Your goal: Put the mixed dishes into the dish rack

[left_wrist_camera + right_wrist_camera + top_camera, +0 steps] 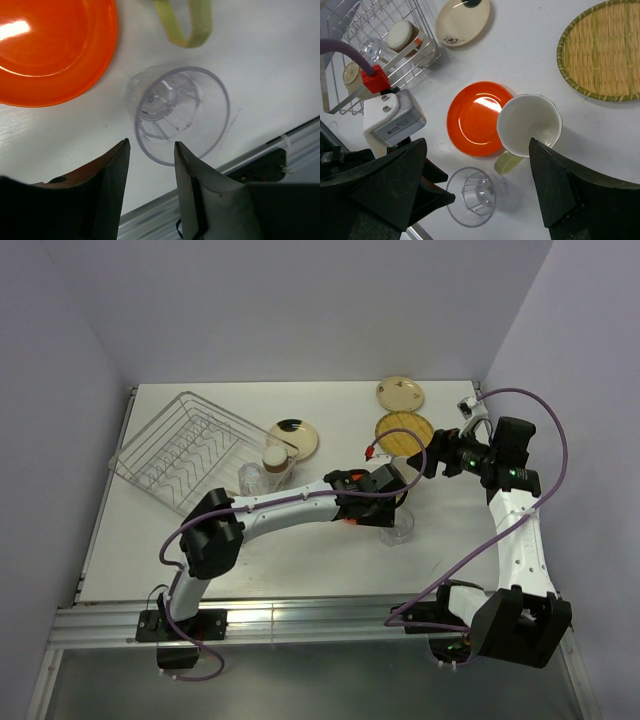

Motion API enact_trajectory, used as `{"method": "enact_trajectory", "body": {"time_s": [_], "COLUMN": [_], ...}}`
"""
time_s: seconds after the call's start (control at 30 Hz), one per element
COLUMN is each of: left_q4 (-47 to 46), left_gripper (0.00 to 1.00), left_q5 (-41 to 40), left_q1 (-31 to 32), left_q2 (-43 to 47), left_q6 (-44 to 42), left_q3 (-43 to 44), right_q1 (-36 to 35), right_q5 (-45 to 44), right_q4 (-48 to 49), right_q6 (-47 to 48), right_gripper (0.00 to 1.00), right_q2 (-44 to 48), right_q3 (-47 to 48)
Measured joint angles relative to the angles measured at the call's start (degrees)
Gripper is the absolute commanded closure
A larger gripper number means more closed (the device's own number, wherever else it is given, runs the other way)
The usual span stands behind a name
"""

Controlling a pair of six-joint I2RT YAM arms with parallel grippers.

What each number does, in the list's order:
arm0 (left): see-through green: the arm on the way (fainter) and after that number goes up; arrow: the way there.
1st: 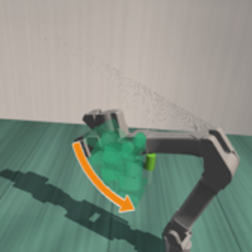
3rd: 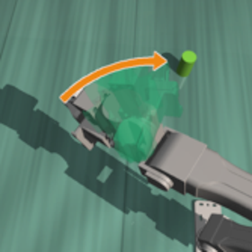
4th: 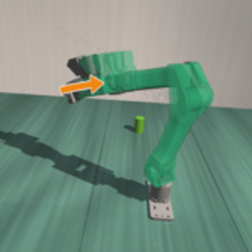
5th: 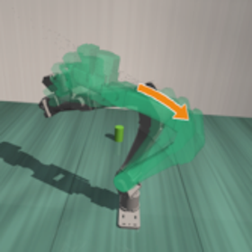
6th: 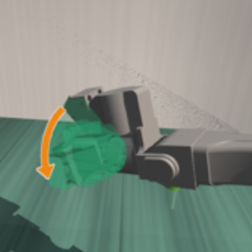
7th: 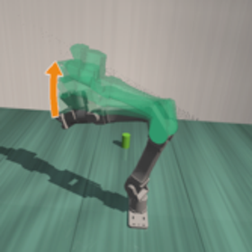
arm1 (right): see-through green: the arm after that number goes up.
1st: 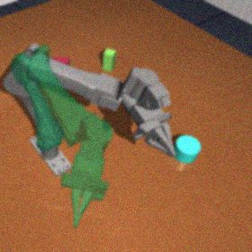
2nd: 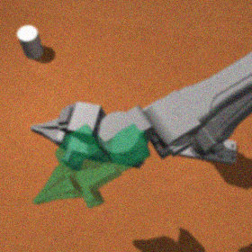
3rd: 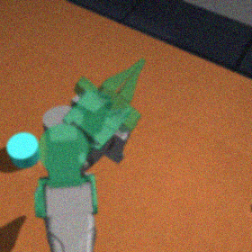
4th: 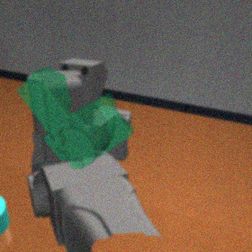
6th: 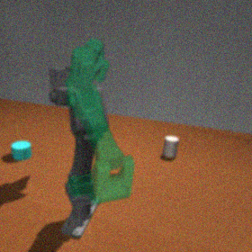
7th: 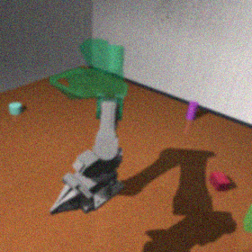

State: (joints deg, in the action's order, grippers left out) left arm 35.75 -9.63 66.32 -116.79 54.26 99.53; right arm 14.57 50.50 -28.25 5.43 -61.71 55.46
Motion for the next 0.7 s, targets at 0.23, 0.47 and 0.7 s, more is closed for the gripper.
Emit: {"method": "enact_trajectory", "body": {"time_s": [0.23, 0.47, 0.7], "left_q4": [2.9, 2.4, 1.0], "left_gripper": [0.50, 0.53, 0.76], "left_q5": [-2.4, -2.5, -1.7], "left_q1": [0.2, 0.3, 0.1], "left_q2": [-1.3, -1.9, -5.3], "left_q6": [-1.1, -2.6, -3.6], "left_q3": [0.7, 0.8, 1.2], "right_q1": [0.1, 0.1, 0.1], "right_q5": [0.5, 1.3, 1.4], "right_q4": [0.4, 0.5, 0.6], "right_q6": [-0.2, -0.5, -0.5], "right_gripper": [0.10, 0.10, 0.10], "right_q2": [0.0, 0.0, 0.0], "right_q3": [-0.7, -0.7, -0.7]}}
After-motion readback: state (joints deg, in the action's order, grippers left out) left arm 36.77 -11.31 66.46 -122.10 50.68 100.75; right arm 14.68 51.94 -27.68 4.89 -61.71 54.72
